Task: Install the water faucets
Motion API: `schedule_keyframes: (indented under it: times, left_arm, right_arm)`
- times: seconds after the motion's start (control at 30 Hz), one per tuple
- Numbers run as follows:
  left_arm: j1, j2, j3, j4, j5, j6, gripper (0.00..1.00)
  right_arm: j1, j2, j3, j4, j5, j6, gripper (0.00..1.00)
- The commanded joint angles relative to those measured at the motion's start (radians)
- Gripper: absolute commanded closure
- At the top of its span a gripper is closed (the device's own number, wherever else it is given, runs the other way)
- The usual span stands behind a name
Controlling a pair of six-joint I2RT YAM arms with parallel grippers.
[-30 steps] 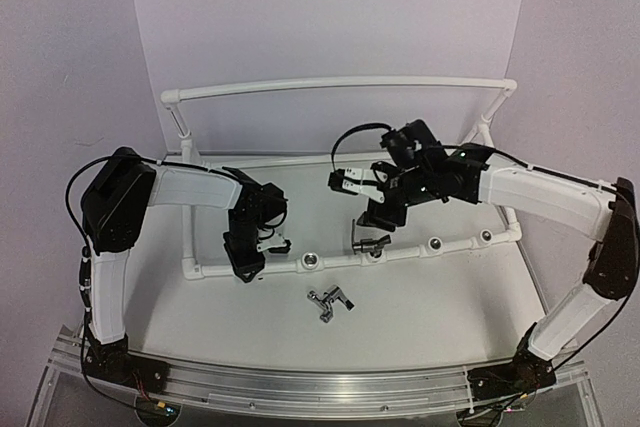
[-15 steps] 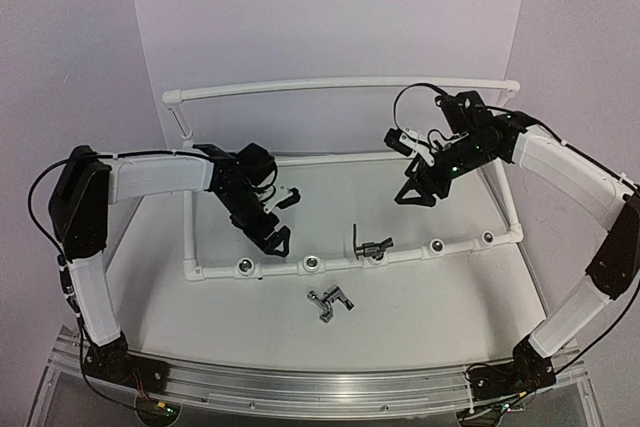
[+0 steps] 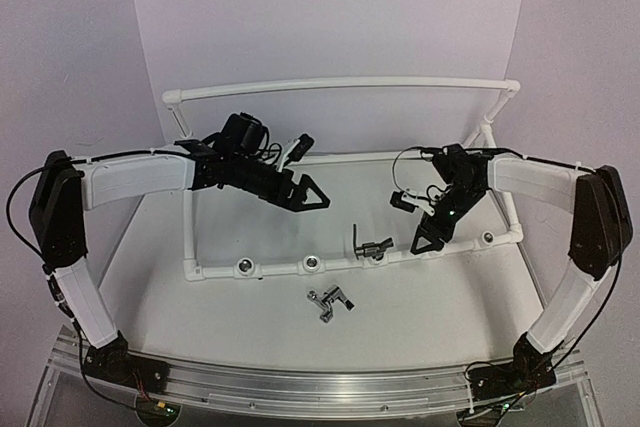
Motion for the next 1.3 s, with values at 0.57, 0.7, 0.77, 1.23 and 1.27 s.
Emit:
schedule_keyframes:
  times: [0.57, 0.7, 0.77, 1.23, 1.27]
  left_arm:
    - [-0.163, 0.209, 0.118, 0.163, 0.035, 0.024, 0.34]
    - [-0.185, 0.209, 0.136, 0.154, 0.055, 0.090, 0.47]
    - [-0.196, 0.200, 0.141, 0.140, 0.052, 0.125, 0.55]
    - [-0.266, 0.153, 0.138, -0.060, -0.004, 0.398, 0.81]
    - [-0.273, 0.154, 0.138, -0.071, -0.032, 0.421, 0.81]
  right_arm:
    - [-0.016, 0.158, -0.134, 0.337, 0.292, 0.075, 0.54]
    - [-0.013, 0.190, -0.118, 0.337, 0.294, 0.099, 0.70]
    - [-0.009, 0.206, -0.111, 0.336, 0.298, 0.112, 0.78]
    - [-0.003, 0.287, -0.016, 0.292, 0.270, 0.207, 1.00]
    - [-0.003, 0.289, -0.013, 0.287, 0.270, 0.209, 1.00]
